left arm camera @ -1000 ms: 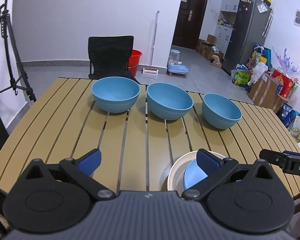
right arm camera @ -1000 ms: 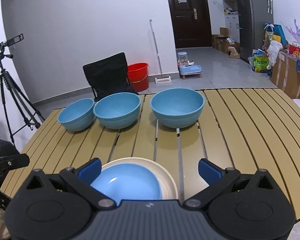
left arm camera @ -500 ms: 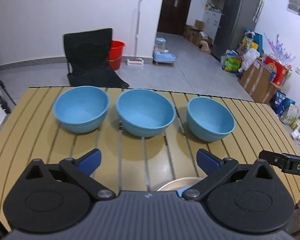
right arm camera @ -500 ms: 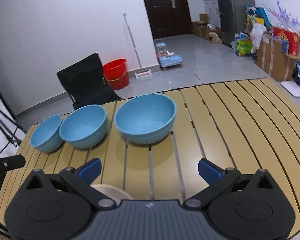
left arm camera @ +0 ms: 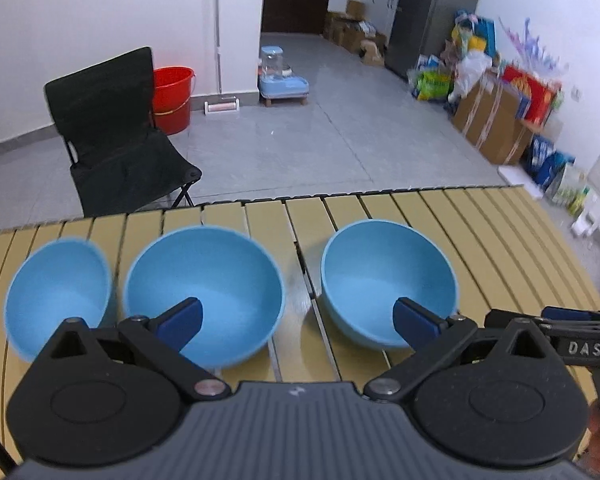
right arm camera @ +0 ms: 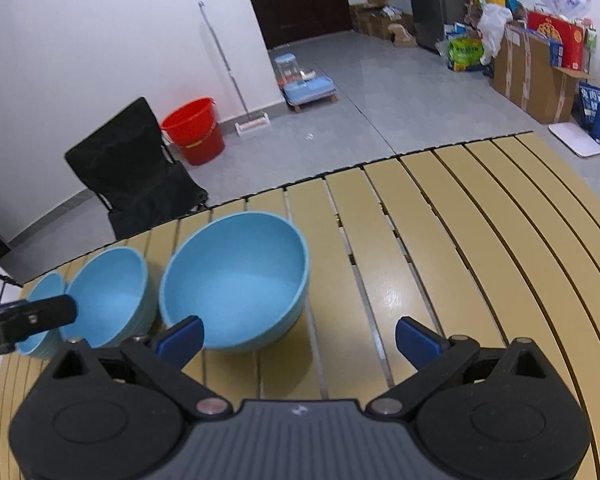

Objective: Organize plates and bowls
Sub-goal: 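Move both grippers to two blue bowls and close on their rims, then lift both held blue bowls and carry them toward the plate stack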

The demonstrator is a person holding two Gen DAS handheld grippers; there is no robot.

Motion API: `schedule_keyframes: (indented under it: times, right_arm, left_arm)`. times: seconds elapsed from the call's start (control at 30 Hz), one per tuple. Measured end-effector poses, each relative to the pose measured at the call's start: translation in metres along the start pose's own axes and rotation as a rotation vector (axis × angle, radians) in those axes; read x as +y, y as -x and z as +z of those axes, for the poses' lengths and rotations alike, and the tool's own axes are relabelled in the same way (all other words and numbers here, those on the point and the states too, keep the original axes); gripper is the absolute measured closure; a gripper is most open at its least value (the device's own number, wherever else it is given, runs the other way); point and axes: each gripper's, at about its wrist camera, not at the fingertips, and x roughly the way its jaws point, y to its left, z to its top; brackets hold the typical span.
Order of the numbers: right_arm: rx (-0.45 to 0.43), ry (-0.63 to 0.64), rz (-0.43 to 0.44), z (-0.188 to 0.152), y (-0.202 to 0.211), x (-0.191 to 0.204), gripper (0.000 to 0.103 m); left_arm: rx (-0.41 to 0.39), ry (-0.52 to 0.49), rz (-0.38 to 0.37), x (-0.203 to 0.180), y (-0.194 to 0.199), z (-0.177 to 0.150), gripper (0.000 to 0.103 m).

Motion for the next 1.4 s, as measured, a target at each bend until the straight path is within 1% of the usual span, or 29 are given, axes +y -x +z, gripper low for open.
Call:
schedule_keyframes:
  times: [0.1,0.17,0.23,0.27,0.33,0.4,0.43,0.47,0.5,0.53,0.57,0.6,0.63,0.67,0.7,0.73,0.8,0.83,0.9,0.93,1.07,1.4]
  right_arm:
    - [0.033,-0.014,-0.008,0.011,-0.020,-0.005,0.005]
    - [0.054,-0.023,-0.016,0.014,-0.033,-0.008,0.006]
    - [0.072,-0.029,-0.022,0.018,-0.043,-0.010,0.014]
    - [0.082,-0.034,-0.023,0.018,-0.048,-0.012,0.016]
    - [0.102,-0.044,-0.022,0.021,-0.059,-0.015,0.025]
    - [0.120,-0.056,-0.016,0.022,-0.069,-0.017,0.029]
    - [0.127,-0.063,-0.013,0.023,-0.072,-0.019,0.034]
    - [0.133,-0.073,-0.009,0.023,-0.076,-0.020,0.037]
    - [0.142,-0.080,-0.001,0.023,-0.079,-0.021,0.043]
    - [0.149,-0.085,0.005,0.022,-0.082,-0.022,0.049]
    - [0.154,-0.090,0.011,0.021,-0.085,-0.022,0.051]
    - [0.157,-0.092,0.018,0.021,-0.087,-0.022,0.055]
    - [0.157,-0.096,0.023,0.020,-0.089,-0.022,0.059]
    - [0.155,-0.100,0.029,0.019,-0.089,-0.022,0.061]
    - [0.153,-0.104,0.037,0.018,-0.090,-0.022,0.065]
    - [0.152,-0.108,0.045,0.018,-0.090,-0.022,0.071]
    - [0.150,-0.113,0.057,0.017,-0.089,-0.021,0.078]
    - [0.150,-0.113,0.062,0.017,-0.090,-0.019,0.082]
    - [0.151,-0.115,0.073,0.018,-0.090,-0.018,0.086]
    - [0.148,-0.116,0.078,0.018,-0.090,-0.017,0.087]
    - [0.139,-0.106,0.065,0.018,-0.089,-0.014,0.088]
    - [0.127,-0.111,0.065,0.019,-0.079,-0.015,0.089]
  left_arm:
    - [0.040,-0.004,-0.005,-0.007,-0.029,0.014,0.000]
    - [0.064,-0.006,0.013,-0.011,-0.048,0.023,0.000]
    - [0.078,-0.002,0.027,-0.013,-0.063,0.029,0.000]
    - [0.090,0.000,0.035,-0.014,-0.072,0.032,0.000]
    - [0.105,0.000,0.046,-0.016,-0.086,0.036,0.000]
    - [0.112,-0.006,0.056,-0.020,-0.099,0.039,0.001]
    - [0.116,-0.009,0.060,-0.022,-0.102,0.040,0.001]
    - [0.119,-0.014,0.064,-0.023,-0.107,0.041,0.007]
    - [0.123,-0.020,0.070,-0.025,-0.112,0.042,0.015]
    - [0.126,-0.021,0.081,-0.026,-0.116,0.042,0.019]
    - [0.128,-0.018,0.093,-0.026,-0.119,0.042,0.029]
    - [0.134,-0.015,0.098,-0.027,-0.122,0.041,0.036]
    - [0.141,-0.016,0.098,-0.027,-0.125,0.041,0.038]
    - [0.147,-0.018,0.094,-0.029,-0.128,0.040,0.045]
    - [0.152,-0.021,0.093,-0.029,-0.130,0.040,0.049]
    - [0.158,-0.024,0.094,-0.029,-0.132,0.039,0.058]
    - [0.172,-0.030,0.096,-0.032,-0.136,0.038,0.074]
    - [0.177,-0.033,0.097,-0.033,-0.138,0.038,0.078]
    - [0.186,-0.034,0.092,-0.034,-0.141,0.037,0.088]
    - [0.188,-0.032,0.087,-0.035,-0.140,0.037,0.091]
    - [0.190,-0.026,0.105,-0.038,-0.139,0.036,0.091]
    - [0.168,-0.036,0.108,-0.047,-0.120,0.036,0.091]
